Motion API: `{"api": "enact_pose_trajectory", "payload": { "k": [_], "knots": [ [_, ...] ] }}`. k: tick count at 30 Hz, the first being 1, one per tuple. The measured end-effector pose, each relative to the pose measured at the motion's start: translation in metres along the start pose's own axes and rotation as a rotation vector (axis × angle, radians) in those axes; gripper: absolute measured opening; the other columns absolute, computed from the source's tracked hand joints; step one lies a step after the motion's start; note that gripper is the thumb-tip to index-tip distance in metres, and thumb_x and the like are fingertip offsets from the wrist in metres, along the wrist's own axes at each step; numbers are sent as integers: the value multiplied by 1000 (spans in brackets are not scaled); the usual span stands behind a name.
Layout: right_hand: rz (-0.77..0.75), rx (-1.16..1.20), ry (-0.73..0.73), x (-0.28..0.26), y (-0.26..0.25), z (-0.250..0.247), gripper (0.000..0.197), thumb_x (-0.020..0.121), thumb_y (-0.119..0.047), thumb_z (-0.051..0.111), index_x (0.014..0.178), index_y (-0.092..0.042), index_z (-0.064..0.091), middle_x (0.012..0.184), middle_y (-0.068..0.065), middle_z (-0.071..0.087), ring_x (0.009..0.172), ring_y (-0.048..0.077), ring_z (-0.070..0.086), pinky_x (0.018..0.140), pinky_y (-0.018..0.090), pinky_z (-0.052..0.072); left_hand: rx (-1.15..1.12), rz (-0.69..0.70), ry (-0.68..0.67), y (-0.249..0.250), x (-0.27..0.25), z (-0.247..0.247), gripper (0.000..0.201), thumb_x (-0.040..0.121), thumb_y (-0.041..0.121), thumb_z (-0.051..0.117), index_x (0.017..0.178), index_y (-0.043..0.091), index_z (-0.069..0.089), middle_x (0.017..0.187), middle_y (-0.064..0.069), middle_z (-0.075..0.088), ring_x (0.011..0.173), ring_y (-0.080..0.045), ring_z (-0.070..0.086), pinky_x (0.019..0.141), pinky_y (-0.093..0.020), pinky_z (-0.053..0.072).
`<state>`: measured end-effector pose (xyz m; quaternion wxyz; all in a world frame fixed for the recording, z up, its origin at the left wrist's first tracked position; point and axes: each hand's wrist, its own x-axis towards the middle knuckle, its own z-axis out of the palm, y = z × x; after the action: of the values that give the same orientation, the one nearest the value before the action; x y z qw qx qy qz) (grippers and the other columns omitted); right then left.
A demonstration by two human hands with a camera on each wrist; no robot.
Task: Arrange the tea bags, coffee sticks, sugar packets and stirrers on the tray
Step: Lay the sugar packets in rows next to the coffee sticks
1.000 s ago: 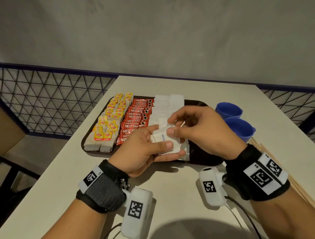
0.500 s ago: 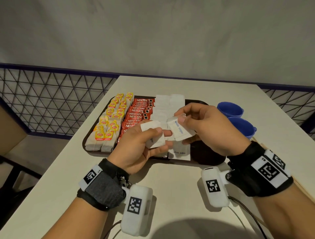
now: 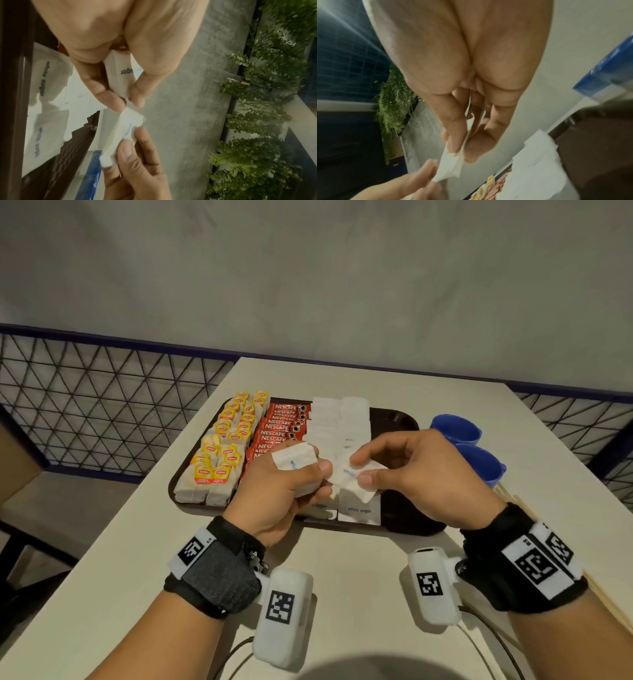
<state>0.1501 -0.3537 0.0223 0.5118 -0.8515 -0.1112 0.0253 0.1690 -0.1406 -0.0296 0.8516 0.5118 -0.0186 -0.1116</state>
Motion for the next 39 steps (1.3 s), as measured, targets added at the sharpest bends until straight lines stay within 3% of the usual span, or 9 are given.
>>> {"api": "enact_pose_trajectory", "payload": {
  "k": [3, 7, 11, 15, 18, 29, 32, 35, 39],
  "knots": [
    [47, -214, 4, 3, 7, -11, 20, 87, -12, 81, 93, -30, 77, 99, -18, 77, 93, 5, 73, 81, 21, 60, -26, 25, 83, 4, 2, -4, 26, 87, -5, 73, 108, 6, 63, 78, -8, 70, 75, -26, 69, 65, -30, 61],
    [126, -433, -134, 13, 17, -12, 25, 85, -14, 83, 94, -32, 68, 96, -6, 72, 91, 15, 70, 84, 29, 61, -49, 10, 100, 5, 2, -4, 23, 88, -3, 74, 104, 10, 65, 78, -6, 70, 80, -28, 70, 71, -33, 63],
    [148, -544, -232, 21, 23, 0, 31, 85, -20, 84, 99, -39, 65, 99, -8, 72, 92, 12, 71, 82, 28, 62, -39, 12, 69, 5, 3, -4, 25, 88, -1, 75, 108, 9, 65, 81, -5, 70, 82, -28, 71, 69, -32, 60],
    [173, -507, -249, 27, 20, 4, 19, 84, -16, 85, 96, -26, 75, 92, -7, 78, 83, 10, 75, 68, 14, 58, -47, 7, 71, 5, 3, -5, 25, 87, -1, 75, 107, 10, 66, 79, -5, 72, 81, -27, 71, 67, -30, 61],
    [186, -522, -262, 30, 19, 6, 19, 80, -21, 89, 94, -24, 76, 88, -8, 77, 79, 9, 75, 66, 11, 55, -39, 5, 75, 5, 3, -5, 24, 87, -1, 75, 106, 11, 66, 80, -5, 72, 80, -27, 72, 66, -30, 61],
    [167, -677, -263, 43, 18, 12, 34, 71, -32, 95, 93, -28, 70, 95, -9, 69, 88, 10, 68, 76, 23, 59, -27, 4, 89, 6, 3, -5, 26, 88, -1, 75, 108, 12, 66, 80, -6, 73, 81, -26, 72, 68, -31, 63],
    [182, -610, -243, 43, 16, 10, 25, 78, -35, 90, 94, -28, 72, 92, -8, 72, 84, 11, 70, 79, 26, 61, -32, -2, 91, 7, 3, -5, 25, 88, -1, 75, 107, 12, 66, 81, -6, 73, 80, -26, 73, 69, -31, 63],
    [186, -604, -210, 41, 17, 8, 11, 91, -31, 78, 98, -24, 77, 89, -12, 73, 78, 6, 68, 71, 15, 55, -27, -1, 90, 7, 3, -6, 25, 88, 0, 75, 107, 13, 66, 80, -5, 73, 81, -26, 73, 68, -30, 63],
    [154, -673, -219, 39, 22, 13, 21, 89, -30, 80, 109, -24, 78, 88, -17, 67, 78, 3, 62, 68, 10, 45, -27, -1, 90, 6, 3, -5, 26, 87, 0, 75, 107, 13, 66, 79, -4, 73, 81, -27, 72, 66, -31, 62]
  ]
}}
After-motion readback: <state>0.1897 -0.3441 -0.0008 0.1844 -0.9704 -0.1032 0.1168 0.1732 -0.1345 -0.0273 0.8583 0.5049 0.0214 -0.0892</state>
